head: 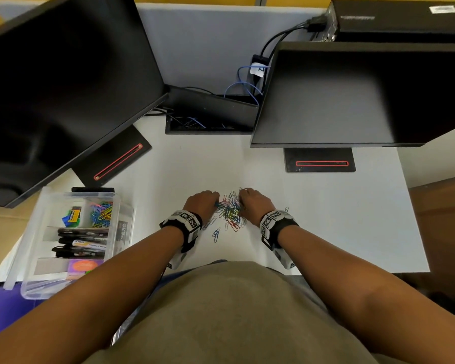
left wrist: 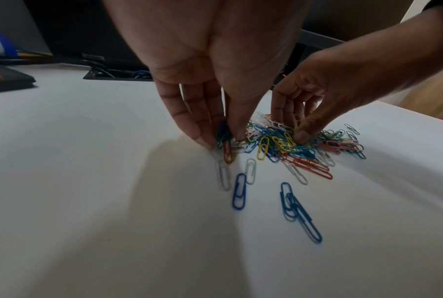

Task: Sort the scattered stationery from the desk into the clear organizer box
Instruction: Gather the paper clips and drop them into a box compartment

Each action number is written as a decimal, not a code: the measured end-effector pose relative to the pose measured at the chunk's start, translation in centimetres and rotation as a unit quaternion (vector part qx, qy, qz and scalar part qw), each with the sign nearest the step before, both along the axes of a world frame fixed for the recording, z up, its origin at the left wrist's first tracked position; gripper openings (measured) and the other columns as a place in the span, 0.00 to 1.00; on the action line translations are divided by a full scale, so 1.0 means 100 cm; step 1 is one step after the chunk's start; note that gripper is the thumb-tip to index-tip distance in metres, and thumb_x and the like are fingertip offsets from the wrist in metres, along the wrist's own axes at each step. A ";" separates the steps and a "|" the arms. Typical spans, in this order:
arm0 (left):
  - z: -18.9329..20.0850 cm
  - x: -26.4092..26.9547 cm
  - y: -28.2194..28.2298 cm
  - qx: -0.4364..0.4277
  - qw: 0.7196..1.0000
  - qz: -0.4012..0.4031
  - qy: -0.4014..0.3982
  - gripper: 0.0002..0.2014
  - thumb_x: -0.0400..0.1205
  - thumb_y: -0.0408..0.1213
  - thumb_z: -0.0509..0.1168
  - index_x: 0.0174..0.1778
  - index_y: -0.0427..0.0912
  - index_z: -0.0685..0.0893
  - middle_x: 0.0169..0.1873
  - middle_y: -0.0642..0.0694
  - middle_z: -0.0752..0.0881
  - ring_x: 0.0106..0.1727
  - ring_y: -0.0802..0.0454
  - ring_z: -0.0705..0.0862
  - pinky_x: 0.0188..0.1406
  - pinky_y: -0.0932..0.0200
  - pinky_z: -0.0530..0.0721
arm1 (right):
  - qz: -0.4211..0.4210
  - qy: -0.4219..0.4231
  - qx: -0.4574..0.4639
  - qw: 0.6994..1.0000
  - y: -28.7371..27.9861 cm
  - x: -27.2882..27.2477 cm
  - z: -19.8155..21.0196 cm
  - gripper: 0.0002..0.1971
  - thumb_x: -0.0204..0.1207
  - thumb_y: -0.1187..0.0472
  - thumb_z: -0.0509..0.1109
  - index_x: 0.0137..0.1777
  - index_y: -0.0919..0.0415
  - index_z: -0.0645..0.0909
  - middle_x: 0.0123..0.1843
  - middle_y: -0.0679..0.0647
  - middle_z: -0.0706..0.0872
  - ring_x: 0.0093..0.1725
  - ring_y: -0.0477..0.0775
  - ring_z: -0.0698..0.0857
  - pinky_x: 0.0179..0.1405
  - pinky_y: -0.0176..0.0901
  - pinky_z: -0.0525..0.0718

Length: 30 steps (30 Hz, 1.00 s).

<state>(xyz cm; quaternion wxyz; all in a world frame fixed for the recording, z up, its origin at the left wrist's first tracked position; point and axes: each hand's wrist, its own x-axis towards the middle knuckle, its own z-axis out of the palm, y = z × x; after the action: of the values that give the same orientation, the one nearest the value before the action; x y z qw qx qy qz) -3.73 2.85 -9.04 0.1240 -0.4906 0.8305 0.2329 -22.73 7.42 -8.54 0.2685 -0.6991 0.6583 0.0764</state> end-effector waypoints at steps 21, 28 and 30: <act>0.023 0.015 -0.005 -0.014 0.997 0.064 0.050 0.10 0.86 0.39 0.61 0.61 0.45 0.83 0.56 0.45 0.87 0.54 0.44 0.85 0.50 0.53 0.81 | -0.107 -0.106 -0.043 0.988 -0.018 -0.010 0.022 0.05 0.79 0.68 0.66 0.46 0.61 0.83 0.50 0.56 0.88 0.49 0.57 0.86 0.50 0.46 0.84; 0.040 0.028 -0.001 -0.018 0.992 0.103 0.073 0.09 0.85 0.38 0.63 0.60 0.45 0.84 0.56 0.46 0.87 0.55 0.44 0.84 0.49 0.55 0.78 | -0.127 -0.130 -0.079 0.980 -0.021 0.002 0.037 0.04 0.77 0.71 0.69 0.46 0.63 0.84 0.43 0.56 0.88 0.43 0.56 0.86 0.47 0.48 0.87; 0.045 0.033 0.001 -0.021 0.990 0.114 0.082 0.09 0.85 0.37 0.63 0.59 0.45 0.84 0.55 0.46 0.87 0.54 0.43 0.84 0.48 0.56 0.78 | -0.132 -0.143 -0.087 0.977 -0.024 0.010 0.043 0.03 0.77 0.69 0.71 0.46 0.63 0.85 0.43 0.56 0.88 0.43 0.56 0.86 0.47 0.48 0.87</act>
<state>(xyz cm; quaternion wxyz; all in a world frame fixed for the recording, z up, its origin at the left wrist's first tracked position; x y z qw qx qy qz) -0.42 2.93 -4.56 0.0180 -0.5641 0.7811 0.2670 -21.72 5.05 -4.29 0.3056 -0.6307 0.7035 -0.1176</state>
